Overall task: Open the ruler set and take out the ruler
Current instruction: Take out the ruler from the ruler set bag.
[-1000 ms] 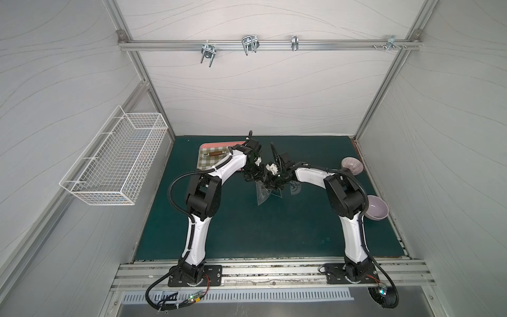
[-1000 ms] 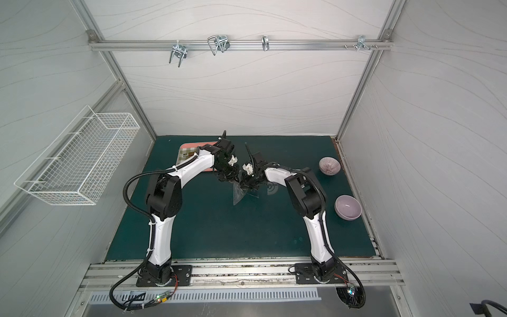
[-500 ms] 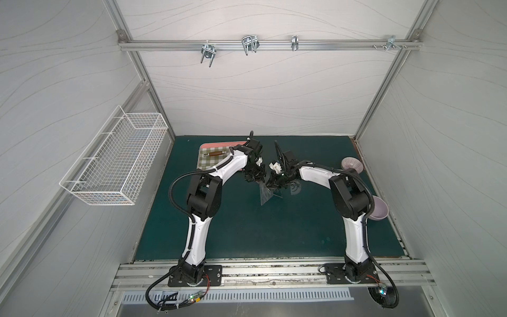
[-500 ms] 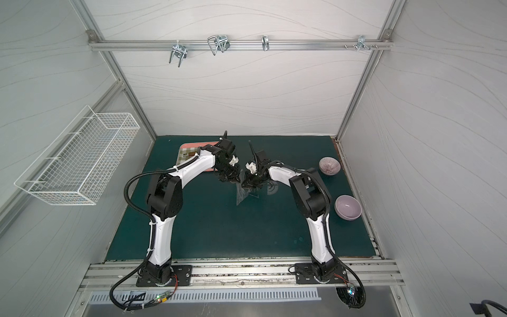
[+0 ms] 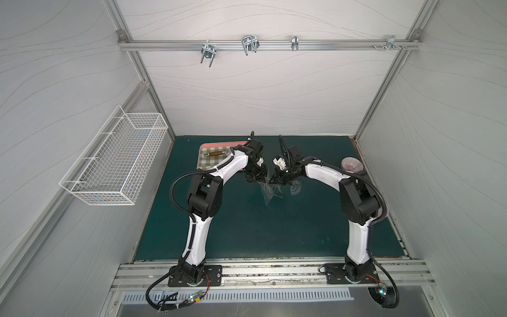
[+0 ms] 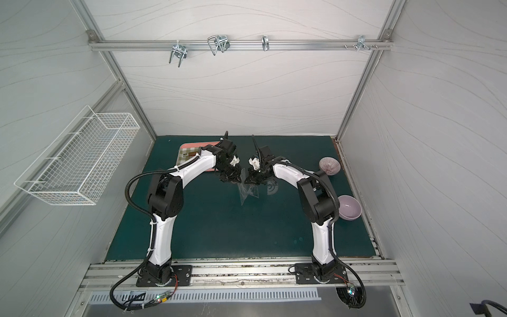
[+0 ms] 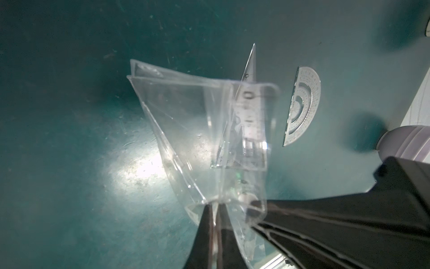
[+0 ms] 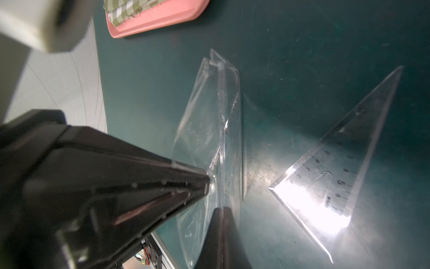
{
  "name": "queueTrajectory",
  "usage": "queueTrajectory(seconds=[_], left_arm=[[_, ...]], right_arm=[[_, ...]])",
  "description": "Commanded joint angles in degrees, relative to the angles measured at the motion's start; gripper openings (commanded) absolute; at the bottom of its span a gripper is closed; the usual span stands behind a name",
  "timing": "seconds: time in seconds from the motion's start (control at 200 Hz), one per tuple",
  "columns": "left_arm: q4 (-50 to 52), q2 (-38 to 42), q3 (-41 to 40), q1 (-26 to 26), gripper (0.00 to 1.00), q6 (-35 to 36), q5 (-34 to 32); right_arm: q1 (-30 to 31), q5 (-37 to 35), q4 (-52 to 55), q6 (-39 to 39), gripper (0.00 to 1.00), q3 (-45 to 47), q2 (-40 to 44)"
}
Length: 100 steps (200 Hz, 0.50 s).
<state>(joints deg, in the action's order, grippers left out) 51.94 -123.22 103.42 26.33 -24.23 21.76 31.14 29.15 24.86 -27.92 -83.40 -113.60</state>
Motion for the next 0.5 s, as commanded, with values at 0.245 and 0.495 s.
queueTrajectory(seconds=[0.245, 0.495], left_arm=[[1.1, -2.1, 1.3, -0.1, 0.0, 0.6, -1.6], [2.9, 0.6, -0.7, -0.1, 0.0, 0.9, -2.7]], right_arm=[[-5.4, -1.7, 3.7, 2.1, 0.0, 2.5, 8.4], [-7.8, -1.5, 5.9, 3.4, 0.0, 1.9, 10.8]])
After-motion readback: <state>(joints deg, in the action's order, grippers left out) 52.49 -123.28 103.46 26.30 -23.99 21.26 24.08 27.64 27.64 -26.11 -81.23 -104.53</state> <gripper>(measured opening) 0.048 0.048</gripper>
